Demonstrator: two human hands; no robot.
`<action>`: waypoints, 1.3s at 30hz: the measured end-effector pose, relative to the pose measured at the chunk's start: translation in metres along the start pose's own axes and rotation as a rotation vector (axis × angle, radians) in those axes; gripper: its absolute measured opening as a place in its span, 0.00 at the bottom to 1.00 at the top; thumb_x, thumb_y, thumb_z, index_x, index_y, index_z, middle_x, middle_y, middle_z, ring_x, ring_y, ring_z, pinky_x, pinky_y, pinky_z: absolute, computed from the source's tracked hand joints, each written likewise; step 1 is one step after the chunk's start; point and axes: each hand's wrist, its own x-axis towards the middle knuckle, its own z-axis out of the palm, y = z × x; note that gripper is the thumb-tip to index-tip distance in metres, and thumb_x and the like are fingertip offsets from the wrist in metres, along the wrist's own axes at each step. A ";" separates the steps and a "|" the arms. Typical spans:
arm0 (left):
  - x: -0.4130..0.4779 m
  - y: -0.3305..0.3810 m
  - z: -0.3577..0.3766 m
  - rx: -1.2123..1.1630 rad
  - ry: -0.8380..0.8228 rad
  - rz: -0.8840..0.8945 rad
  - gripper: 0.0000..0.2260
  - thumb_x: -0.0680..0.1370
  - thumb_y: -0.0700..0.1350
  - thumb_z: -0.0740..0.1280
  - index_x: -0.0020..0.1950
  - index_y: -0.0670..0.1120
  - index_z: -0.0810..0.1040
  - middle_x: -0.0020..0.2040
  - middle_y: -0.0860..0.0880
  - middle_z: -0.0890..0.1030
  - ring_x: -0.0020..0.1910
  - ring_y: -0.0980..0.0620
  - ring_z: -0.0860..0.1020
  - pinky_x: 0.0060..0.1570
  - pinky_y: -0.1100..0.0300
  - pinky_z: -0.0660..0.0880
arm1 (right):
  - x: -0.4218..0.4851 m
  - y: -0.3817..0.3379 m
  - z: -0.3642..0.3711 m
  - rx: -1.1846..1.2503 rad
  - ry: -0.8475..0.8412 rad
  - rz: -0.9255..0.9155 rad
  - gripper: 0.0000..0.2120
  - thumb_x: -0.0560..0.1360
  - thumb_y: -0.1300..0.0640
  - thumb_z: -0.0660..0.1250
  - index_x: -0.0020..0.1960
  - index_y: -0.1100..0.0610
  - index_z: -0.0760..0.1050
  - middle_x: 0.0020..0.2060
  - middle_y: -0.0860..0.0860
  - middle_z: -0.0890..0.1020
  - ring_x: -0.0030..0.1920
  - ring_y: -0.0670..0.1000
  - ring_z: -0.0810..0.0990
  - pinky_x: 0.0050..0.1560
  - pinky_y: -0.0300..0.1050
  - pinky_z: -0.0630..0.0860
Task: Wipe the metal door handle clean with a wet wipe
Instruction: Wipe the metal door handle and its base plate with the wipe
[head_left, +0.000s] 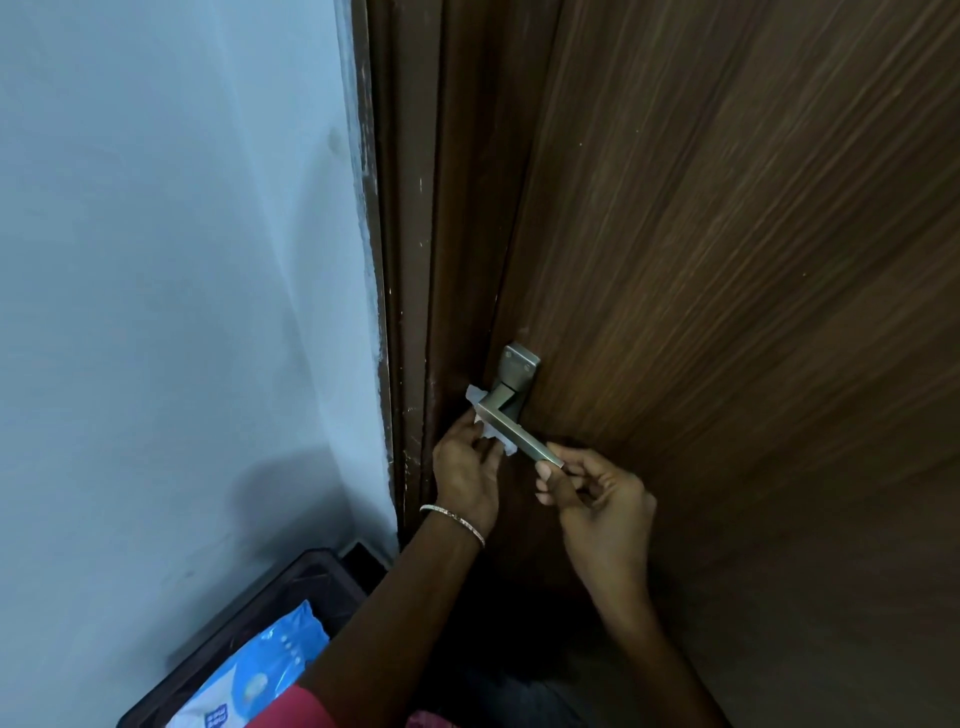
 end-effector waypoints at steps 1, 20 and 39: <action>0.001 0.002 -0.001 -0.034 -0.009 -0.033 0.15 0.79 0.35 0.59 0.64 0.34 0.76 0.57 0.37 0.81 0.65 0.36 0.75 0.64 0.46 0.74 | 0.000 0.000 0.000 0.004 0.001 0.001 0.11 0.75 0.58 0.74 0.56 0.50 0.83 0.41 0.41 0.87 0.38 0.41 0.87 0.41 0.39 0.84; 0.012 -0.003 -0.007 0.053 0.040 0.004 0.15 0.78 0.30 0.63 0.65 0.32 0.74 0.51 0.41 0.85 0.49 0.50 0.83 0.48 0.60 0.80 | 0.000 -0.004 0.002 0.034 0.024 -0.004 0.10 0.75 0.60 0.74 0.54 0.50 0.84 0.38 0.44 0.87 0.36 0.42 0.86 0.40 0.36 0.82; -0.003 -0.010 0.006 0.056 -0.013 0.059 0.13 0.75 0.32 0.70 0.59 0.37 0.77 0.51 0.41 0.81 0.51 0.48 0.80 0.50 0.58 0.79 | -0.002 -0.001 0.005 0.009 0.047 -0.031 0.08 0.76 0.59 0.73 0.53 0.51 0.84 0.37 0.45 0.87 0.35 0.42 0.86 0.41 0.45 0.85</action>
